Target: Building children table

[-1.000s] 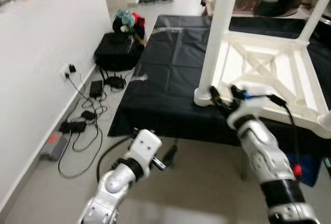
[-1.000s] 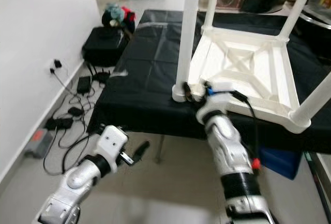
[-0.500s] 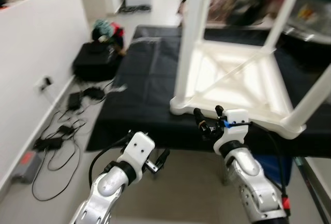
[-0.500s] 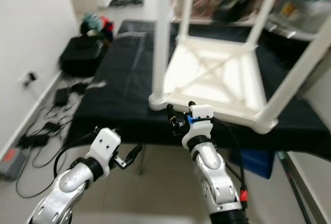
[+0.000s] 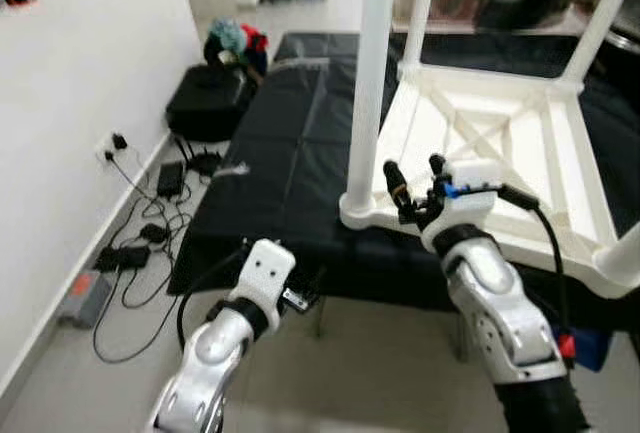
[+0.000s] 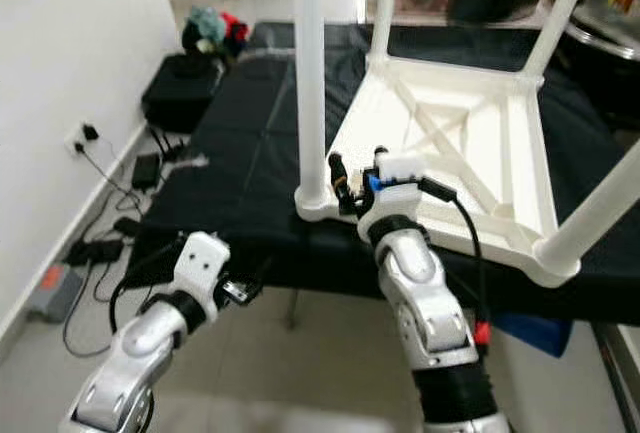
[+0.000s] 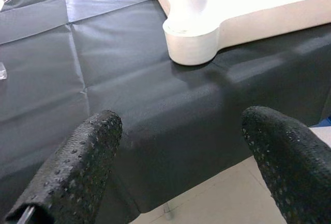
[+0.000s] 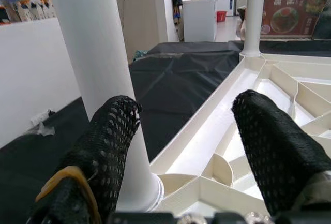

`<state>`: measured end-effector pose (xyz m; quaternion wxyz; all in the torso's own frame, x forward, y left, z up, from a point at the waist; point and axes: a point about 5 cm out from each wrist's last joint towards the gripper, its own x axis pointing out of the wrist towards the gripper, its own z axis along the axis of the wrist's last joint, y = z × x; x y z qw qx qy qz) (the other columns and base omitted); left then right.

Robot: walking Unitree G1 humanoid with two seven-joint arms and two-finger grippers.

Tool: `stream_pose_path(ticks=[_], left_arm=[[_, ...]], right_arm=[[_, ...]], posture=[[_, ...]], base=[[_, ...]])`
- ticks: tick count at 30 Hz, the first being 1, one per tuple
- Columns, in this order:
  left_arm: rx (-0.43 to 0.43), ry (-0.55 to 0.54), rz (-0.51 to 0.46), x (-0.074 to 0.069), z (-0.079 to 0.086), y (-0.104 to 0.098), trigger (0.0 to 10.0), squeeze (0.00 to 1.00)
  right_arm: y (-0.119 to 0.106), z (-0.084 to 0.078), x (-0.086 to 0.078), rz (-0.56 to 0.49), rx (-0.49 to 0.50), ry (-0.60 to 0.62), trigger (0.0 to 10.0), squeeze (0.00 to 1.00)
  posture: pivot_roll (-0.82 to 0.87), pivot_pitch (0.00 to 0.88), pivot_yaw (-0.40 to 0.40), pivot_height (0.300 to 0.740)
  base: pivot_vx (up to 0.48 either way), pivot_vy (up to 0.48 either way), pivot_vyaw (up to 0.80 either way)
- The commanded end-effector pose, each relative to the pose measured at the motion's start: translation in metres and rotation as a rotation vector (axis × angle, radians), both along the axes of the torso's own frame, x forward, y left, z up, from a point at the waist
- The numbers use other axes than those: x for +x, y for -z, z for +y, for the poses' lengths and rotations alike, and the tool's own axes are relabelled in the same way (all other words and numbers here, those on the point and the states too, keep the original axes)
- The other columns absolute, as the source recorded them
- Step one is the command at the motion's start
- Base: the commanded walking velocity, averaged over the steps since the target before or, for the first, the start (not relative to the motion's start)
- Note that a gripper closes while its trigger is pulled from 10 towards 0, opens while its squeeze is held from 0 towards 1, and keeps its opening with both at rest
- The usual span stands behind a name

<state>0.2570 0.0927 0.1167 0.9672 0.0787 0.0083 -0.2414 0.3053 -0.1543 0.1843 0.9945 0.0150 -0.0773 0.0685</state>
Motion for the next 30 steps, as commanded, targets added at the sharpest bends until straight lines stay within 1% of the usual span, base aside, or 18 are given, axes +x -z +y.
stream_pose_path(ticks=[1, 2, 3, 4, 6, 10, 12, 13, 15, 20, 21, 22, 24, 25, 26, 27, 28, 30], left_arm=[[-0.025, 0.055, -0.010, -0.002, -0.005, -0.005, 10.0, 0.00], [-0.048, 0.100, -0.016, -0.003, -0.010, -0.010, 10.0, 0.00], [-0.048, 0.100, -0.016, -0.003, -0.010, -0.010, 10.0, 0.00], [-0.071, 0.159, -0.016, -0.004, -0.016, -0.015, 10.0, 0.00], [-0.073, 0.280, 0.000, -0.005, -0.028, -0.020, 10.0, 0.00], [-0.062, 0.350, 0.016, -0.004, -0.032, -0.019, 10.0, 0.00], [-0.057, 0.341, 0.027, -0.002, -0.029, -0.016, 10.0, 0.00], [-0.046, 0.311, 0.032, -0.001, -0.024, -0.011, 10.0, 0.00], [-0.042, 0.298, 0.028, -0.001, -0.023, -0.010, 10.0, 0.00], [-0.043, 0.275, 0.023, -0.001, -0.025, -0.008, 10.0, 0.00], [-0.049, 0.314, 0.031, -0.002, -0.029, -0.009, 10.0, 0.00], [-0.049, 0.314, 0.031, -0.002, -0.029, -0.009, 10.0, 0.00], [-0.055, 0.388, 0.035, -0.001, -0.034, -0.013, 10.0, 0.00], [-0.055, 0.388, 0.035, -0.001, -0.034, -0.013, 10.0, 0.00], [-0.052, 0.403, 0.034, 0.002, -0.033, -0.015, 10.0, 0.00], [-0.046, 0.399, 0.027, 0.005, -0.032, -0.017, 10.0, 0.00], [-0.046, 0.399, 0.027, 0.005, -0.032, -0.017, 10.0, 0.00], [-0.037, 0.358, 0.000, 0.015, -0.027, -0.021, 10.0, 0.00]], right_arm=[[-0.001, -0.003, -0.001, 0.003, -0.011, 0.029, 10.0, 0.00], [0.000, -0.006, 0.000, 0.009, -0.015, 0.053, 10.0, 0.00], [0.000, -0.006, 0.000, 0.009, -0.015, 0.053, 10.0, 0.00], [0.002, -0.012, 0.000, 0.020, -0.037, 0.107, 10.0, 0.00], [0.004, -0.025, 0.002, 0.038, -0.080, 0.218, 10.0, 0.00], [0.004, -0.030, 0.002, 0.051, -0.094, 0.278, 10.0, 0.00], [0.003, -0.029, 0.004, 0.060, -0.082, 0.294, 10.0, 0.00], [0.000, -0.024, 0.009, 0.056, -0.036, 0.287, 10.0, 0.00], [-0.003, -0.021, 0.011, 0.048, -0.010, 0.272, 10.0, 0.00], [-0.010, -0.017, 0.015, 0.019, -0.034, 0.256, 10.0, 0.00], [-0.011, -0.017, 0.014, 0.016, -0.059, 0.272, 10.0, 0.00], [-0.011, -0.017, 0.014, 0.016, -0.059, 0.272, 10.0, 0.00], [-0.008, -0.019, 0.006, 0.009, -0.103, 0.297, 10.0, 0.00], [-0.008, -0.019, 0.006, 0.009, -0.103, 0.297, 10.0, 0.00], [0.000, -0.021, 0.000, 0.024, -0.108, 0.298, 10.0, 0.00], [0.008, -0.023, -0.006, 0.044, -0.117, 0.302, 10.0, 0.00], [0.008, -0.023, -0.006, 0.044, -0.117, 0.302, 10.0, 0.00], [0.023, -0.026, -0.017, 0.090, -0.103, 0.288, 10.0, 0.00]], posture=[[0.08, 0.050, -0.028, 0.740], [0.08, 0.050, -0.028, 0.740], [0.08, 0.050, -0.028, 0.740], [0.08, 0.045, -0.025, 0.740], [0.08, 0.044, -0.025, 0.740], [0.07, 0.042, -0.018, 0.740], [0.07, 0.036, -0.012, 0.740], [0.08, 0.030, -0.015, 0.740], [0.08, 0.030, -0.015, 0.740], [0.09, 0.024, -0.027, 0.740], [0.09, 0.018, -0.027, 0.740], [0.09, 0.018, -0.027, 0.740], [0.07, 0.021, -0.017, 0.740], [0.07, 0.021, -0.017, 0.740], [0.07, 0.021, -0.016, 0.740], [0.07, 0.021, -0.016, 0.740], [0.07, 0.021, -0.016, 0.740], [0.07, 0.030, -0.012, 0.740]], base=[[0.000, 0.000, 0.00], [0.000, 0.000, 0.00], [0.000, 0.000, 0.00], [0.000, 0.000, 0.00], [0.000, 0.000, 0.00], [0.000, 0.000, 0.00], [0.000, 0.000, 0.00], [0.000, 0.000, 0.00], [0.000, 0.000, 0.00], [0.000, 0.000, 0.00], [0.000, 0.000, 0.00], [0.000, 0.000, 0.00], [0.000, 0.000, 0.00], [0.000, 0.000, 0.00], [0.000, 0.000, 0.00], [0.000, 0.000, 0.00], [0.000, 0.000, 0.00], [0.000, 0.000, -0.79]])
